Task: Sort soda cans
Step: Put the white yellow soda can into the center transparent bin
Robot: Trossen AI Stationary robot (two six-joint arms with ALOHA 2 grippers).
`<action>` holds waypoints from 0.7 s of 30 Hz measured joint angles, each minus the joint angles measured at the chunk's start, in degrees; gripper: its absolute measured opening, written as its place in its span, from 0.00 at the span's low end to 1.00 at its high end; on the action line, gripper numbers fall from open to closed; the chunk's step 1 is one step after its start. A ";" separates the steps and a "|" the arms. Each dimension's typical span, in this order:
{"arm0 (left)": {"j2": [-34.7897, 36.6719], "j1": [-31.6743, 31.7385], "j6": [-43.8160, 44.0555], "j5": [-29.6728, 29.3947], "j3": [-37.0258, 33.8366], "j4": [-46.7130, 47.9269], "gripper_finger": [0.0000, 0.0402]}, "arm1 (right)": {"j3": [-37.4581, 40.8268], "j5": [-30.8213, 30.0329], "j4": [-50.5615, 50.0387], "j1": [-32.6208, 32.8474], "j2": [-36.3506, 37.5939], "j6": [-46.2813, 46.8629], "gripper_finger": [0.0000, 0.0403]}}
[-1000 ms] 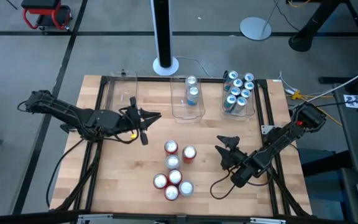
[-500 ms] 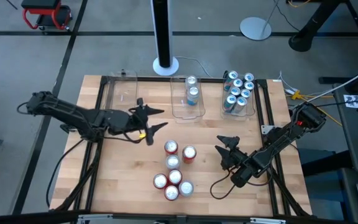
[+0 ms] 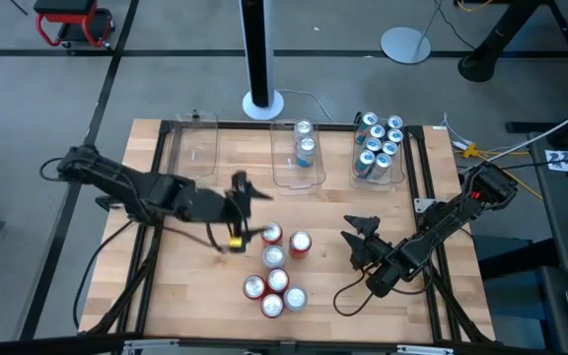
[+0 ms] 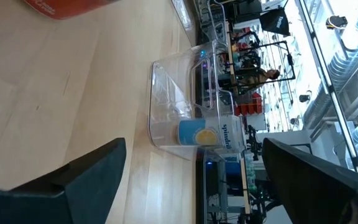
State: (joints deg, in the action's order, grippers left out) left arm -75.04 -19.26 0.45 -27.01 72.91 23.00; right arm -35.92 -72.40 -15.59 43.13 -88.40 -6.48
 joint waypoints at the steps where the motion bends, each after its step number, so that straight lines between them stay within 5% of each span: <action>1: -1.63 -1.07 -0.52 0.32 2.34 3.30 0.81 | 0.00 0.00 -0.01 0.00 0.00 0.00 0.93; 7: -8.33 -6.54 -2.39 0.50 9.81 10.21 0.81 | 0.00 0.65 0.04 0.00 0.00 -0.02 0.93; 21: -9.78 -9.58 -3.45 0.95 9.94 6.83 0.85 | 0.00 0.94 0.33 0.00 0.00 -0.04 0.93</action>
State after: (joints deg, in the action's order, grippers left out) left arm -84.82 -28.84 -3.01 -26.06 82.85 29.83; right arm -35.92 -71.46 -15.26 43.13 -88.40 -6.52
